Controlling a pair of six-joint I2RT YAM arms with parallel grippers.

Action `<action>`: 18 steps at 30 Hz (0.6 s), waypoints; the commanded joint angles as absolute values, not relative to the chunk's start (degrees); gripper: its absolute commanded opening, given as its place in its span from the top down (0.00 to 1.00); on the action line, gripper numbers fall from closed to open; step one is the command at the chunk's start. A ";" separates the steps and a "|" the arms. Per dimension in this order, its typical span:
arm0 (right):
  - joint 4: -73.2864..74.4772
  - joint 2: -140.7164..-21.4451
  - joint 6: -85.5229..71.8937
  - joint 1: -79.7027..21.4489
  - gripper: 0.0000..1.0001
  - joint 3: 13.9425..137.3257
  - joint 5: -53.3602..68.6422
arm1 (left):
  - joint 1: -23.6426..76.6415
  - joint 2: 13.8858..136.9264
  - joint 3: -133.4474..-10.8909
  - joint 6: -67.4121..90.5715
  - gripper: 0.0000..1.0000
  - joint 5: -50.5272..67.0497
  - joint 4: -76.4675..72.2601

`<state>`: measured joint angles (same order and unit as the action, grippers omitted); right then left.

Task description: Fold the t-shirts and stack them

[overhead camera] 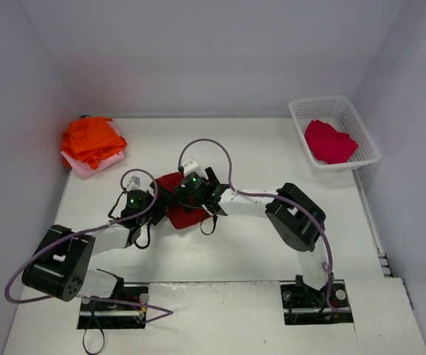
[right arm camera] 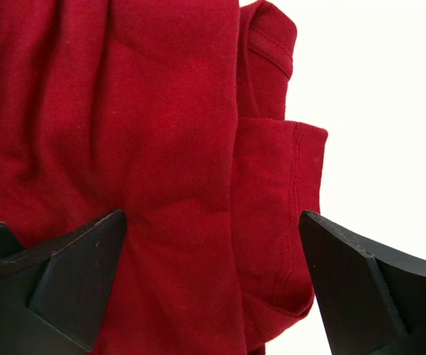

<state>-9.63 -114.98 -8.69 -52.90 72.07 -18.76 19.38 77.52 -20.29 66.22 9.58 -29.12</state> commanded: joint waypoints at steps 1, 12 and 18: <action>-8.62 -114.87 -7.21 -51.77 0.00 71.37 -21.62 | 19.16 83.57 -16.79 69.07 0.21 10.28 -32.32; -8.17 -114.96 -6.33 -50.80 0.00 72.25 -21.97 | 19.25 97.72 -14.59 72.95 0.21 13.45 -48.67; -8.09 -115.31 -6.24 -50.45 0.00 72.33 -22.15 | 19.60 102.56 -14.76 73.48 0.21 14.24 -53.87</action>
<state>-9.63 -114.98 -7.22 -50.59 72.05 -20.82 19.05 97.67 -17.37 75.46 14.00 -65.32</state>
